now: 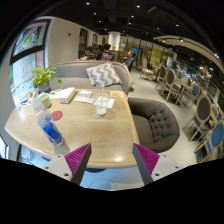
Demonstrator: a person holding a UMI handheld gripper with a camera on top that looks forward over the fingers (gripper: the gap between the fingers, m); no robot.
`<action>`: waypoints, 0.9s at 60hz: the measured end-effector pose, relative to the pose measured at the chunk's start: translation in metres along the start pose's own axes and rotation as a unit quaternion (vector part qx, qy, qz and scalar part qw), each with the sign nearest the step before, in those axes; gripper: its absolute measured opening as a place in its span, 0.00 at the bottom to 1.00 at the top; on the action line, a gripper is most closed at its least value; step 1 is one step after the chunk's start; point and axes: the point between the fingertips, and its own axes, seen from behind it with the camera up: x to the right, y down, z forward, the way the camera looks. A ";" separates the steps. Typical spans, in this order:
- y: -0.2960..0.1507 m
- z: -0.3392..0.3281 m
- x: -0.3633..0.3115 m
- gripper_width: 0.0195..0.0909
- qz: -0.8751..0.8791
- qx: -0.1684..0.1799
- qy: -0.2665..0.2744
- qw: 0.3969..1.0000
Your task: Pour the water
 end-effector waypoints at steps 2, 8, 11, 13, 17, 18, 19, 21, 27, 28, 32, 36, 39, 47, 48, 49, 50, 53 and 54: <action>0.004 -0.002 -0.011 0.92 0.000 0.000 -0.005 1.000; 0.021 -0.011 -0.058 0.93 0.001 0.001 -0.025 1.000; 0.027 -0.002 -0.088 0.92 0.002 0.013 -0.034 0.999; 0.027 -0.002 -0.107 0.92 0.000 0.018 -0.039 0.999; 0.024 0.001 -0.147 0.92 -0.003 0.027 -0.051 0.998; 0.021 0.003 -0.157 0.92 -0.003 0.031 -0.053 0.998; 0.019 0.004 -0.166 0.92 -0.003 0.035 -0.055 0.998; 0.014 0.008 -0.184 0.92 -0.004 0.044 -0.060 0.997; -0.004 0.029 -0.225 0.92 -0.002 0.068 -0.066 0.995; -0.006 0.034 -0.230 0.92 -0.002 0.070 -0.066 0.995; -0.018 0.056 -0.241 0.92 0.007 0.086 -0.056 0.995; -0.023 0.081 -0.247 0.92 0.018 0.091 -0.046 0.995; -0.026 0.098 -0.250 0.90 0.031 0.090 -0.043 0.995; -0.036 0.122 -0.251 0.64 0.054 0.102 -0.028 0.993; -0.038 0.123 -0.252 0.58 0.055 0.105 -0.028 0.993; -0.040 0.124 -0.252 0.51 0.056 0.108 -0.027 0.992; -0.041 0.125 -0.251 0.46 0.057 0.110 -0.023 0.992; -0.043 0.130 -0.252 0.45 0.056 0.114 -0.017 0.992; -0.043 0.130 -0.253 0.45 0.054 0.114 -0.018 0.992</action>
